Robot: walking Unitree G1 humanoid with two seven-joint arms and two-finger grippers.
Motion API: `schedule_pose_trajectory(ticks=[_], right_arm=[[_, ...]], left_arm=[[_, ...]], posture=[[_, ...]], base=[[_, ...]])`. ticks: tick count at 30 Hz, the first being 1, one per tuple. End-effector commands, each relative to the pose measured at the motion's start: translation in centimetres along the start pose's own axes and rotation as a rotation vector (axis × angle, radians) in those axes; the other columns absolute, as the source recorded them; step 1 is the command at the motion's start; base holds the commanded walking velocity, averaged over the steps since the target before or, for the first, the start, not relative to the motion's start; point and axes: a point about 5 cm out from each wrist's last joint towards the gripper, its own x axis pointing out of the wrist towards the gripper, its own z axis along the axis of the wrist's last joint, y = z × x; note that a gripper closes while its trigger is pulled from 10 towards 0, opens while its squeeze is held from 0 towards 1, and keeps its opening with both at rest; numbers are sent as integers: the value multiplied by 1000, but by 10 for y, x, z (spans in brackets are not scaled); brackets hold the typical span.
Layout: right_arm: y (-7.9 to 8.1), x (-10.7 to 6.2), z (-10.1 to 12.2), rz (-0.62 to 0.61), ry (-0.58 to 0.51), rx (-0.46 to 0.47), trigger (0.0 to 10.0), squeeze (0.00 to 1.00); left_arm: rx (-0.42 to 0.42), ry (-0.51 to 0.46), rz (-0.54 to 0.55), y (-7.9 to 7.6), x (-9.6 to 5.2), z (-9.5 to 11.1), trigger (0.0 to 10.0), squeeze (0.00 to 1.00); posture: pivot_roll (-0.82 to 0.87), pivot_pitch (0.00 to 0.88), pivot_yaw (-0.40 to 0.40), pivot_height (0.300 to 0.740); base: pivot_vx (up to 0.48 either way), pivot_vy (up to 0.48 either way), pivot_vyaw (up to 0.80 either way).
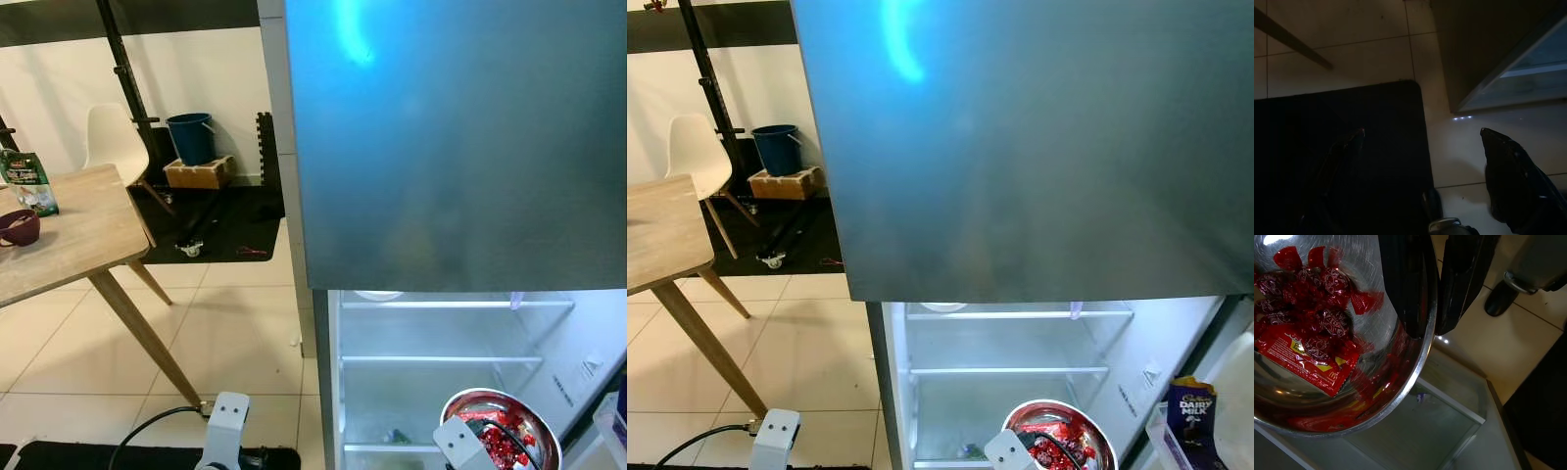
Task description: Restocking fridge
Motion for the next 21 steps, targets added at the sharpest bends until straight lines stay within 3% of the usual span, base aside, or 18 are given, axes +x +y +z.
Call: schedule_pose_trajectory(ticks=[1, 21], right_arm=[[0, 1, 3, -7, -23, -1, 10000, 0], [-4, 1, 6, -7, -29, -9, 10000, 0]], left_arm=[[-10, 25, -4, -1, -1, -8, 10000, 0], [-41, 19, 27, 2, -2, -10, 10000, 0]], posture=[[-98, 82, 52, 740], [-106, 89, 42, 740]], base=[[0, -409, 0], [0, -31, 0]])
